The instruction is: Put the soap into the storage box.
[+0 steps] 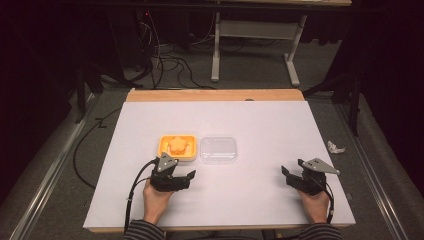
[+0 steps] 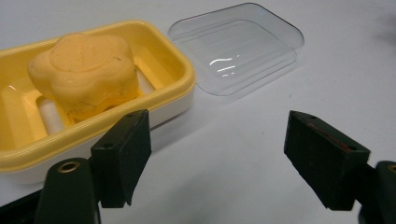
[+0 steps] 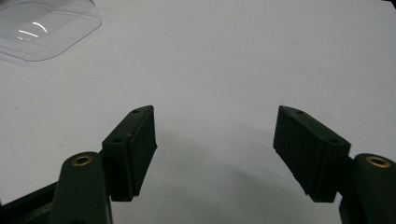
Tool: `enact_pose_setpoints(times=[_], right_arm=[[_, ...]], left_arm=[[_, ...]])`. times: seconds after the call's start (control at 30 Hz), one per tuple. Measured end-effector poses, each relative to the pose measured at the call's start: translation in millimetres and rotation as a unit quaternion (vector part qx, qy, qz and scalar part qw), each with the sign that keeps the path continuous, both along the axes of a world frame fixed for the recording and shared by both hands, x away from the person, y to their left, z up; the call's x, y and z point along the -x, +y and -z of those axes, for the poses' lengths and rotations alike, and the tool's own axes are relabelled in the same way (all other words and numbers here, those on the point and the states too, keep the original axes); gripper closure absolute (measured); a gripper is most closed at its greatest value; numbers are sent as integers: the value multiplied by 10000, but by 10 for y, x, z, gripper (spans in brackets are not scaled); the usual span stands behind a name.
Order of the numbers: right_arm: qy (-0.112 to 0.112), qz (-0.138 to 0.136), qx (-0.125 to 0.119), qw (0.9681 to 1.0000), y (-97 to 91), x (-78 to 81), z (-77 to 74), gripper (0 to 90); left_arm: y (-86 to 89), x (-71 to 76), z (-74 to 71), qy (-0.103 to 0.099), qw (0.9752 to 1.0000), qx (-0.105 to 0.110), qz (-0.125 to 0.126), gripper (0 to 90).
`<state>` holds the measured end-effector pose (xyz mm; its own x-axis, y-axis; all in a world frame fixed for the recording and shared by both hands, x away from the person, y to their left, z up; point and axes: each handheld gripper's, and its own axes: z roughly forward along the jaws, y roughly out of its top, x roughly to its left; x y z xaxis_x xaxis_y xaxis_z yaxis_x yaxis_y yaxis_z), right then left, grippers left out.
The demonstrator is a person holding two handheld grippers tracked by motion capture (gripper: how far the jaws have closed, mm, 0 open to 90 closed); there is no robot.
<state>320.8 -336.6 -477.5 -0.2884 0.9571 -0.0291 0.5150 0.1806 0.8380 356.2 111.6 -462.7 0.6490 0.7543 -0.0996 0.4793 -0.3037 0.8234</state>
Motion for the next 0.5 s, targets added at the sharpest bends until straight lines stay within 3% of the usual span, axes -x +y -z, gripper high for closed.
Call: enact_pose_setpoints(times=[0.5], right_arm=[[-6, -23, 16, 10000, 1, -4, 3, 303]], left_arm=[[-93, -59, 105, 40, 10000, -68, -35, 238]])
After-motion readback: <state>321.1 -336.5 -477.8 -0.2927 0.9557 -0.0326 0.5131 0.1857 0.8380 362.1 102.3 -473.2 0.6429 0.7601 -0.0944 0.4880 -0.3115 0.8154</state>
